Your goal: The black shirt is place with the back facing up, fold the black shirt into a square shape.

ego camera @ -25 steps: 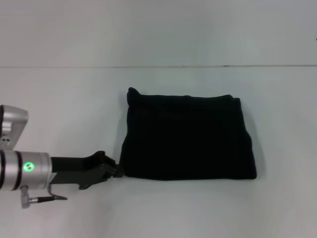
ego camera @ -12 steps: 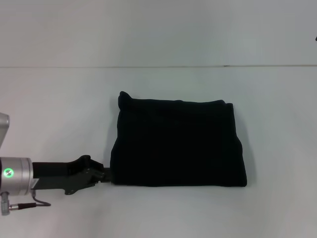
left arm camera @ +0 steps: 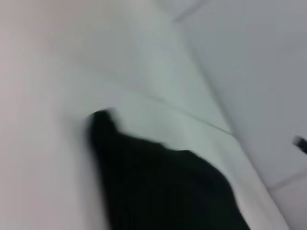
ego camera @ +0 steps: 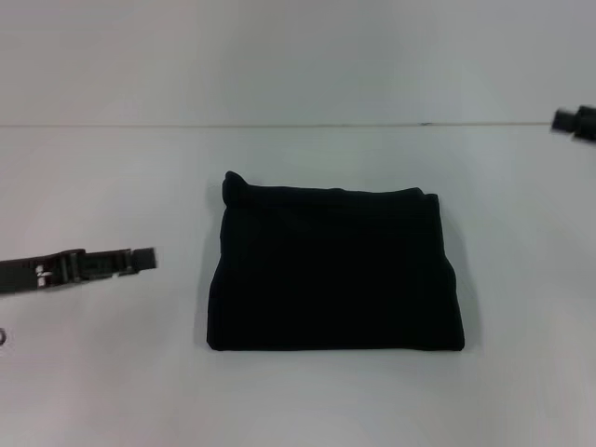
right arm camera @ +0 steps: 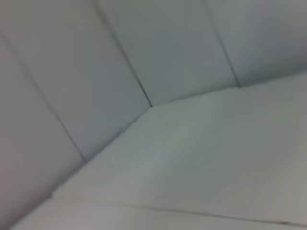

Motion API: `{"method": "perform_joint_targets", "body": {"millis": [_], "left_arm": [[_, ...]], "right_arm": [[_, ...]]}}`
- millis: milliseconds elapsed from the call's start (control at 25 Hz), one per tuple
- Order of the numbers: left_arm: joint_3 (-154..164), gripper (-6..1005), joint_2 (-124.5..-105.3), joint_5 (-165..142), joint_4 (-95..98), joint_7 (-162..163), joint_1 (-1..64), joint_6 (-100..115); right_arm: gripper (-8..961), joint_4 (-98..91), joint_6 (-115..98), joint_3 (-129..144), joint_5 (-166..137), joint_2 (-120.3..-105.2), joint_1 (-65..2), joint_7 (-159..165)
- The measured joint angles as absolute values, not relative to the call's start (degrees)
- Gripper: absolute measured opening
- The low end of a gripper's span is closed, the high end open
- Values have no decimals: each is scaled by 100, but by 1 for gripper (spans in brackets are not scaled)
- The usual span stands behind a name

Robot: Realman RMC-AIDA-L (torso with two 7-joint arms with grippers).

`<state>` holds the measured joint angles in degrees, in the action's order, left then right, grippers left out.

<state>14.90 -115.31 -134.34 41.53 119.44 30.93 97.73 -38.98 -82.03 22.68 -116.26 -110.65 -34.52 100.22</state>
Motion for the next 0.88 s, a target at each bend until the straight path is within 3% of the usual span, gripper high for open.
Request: {"method": "perform_joint_targets", "body": {"millis": [120, 160, 320, 440, 480, 560, 680, 880], "left_arm": [[1617, 561, -11545, -13344, 4052, 11194, 3231, 9703], [1675, 582, -11550, -13344, 3996, 11067, 3304, 9613], [1947, 667, -11533, -13343, 3799, 10749, 3557, 9413], [2108, 731, -11605, -13316, 3771, 10235, 3712, 9428], [2142, 752, -11730, -13248, 3771, 9731, 3779, 9452], [2159, 795, -11797, -13226, 3772, 9500, 3791, 9449], [2183, 836, -11971, -13149, 3787, 8918, 3834, 9329], [2203, 863, -12021, -13105, 3697, 8704, 3912, 9267]], "right_arm": [[656, -3994, -8145, 2194, -11570, -11392, -3327, 9122], [663, -4012, -8130, 2194, -11553, -11506, -3286, 8952], [690, -3973, -8048, 2302, -11689, -11691, -3222, 8800], [786, -3939, -8032, 2364, -11801, -11814, -3190, 8554], [818, -3905, -8059, 2378, -11806, -11850, -3187, 8398], [882, -3834, -8127, 2397, -11808, -11917, -3170, 8111], [906, -3662, -8191, 2553, -11810, -11952, -3156, 7804], [922, -3535, -8211, 3108, -11809, -11960, -3157, 7567]]}}
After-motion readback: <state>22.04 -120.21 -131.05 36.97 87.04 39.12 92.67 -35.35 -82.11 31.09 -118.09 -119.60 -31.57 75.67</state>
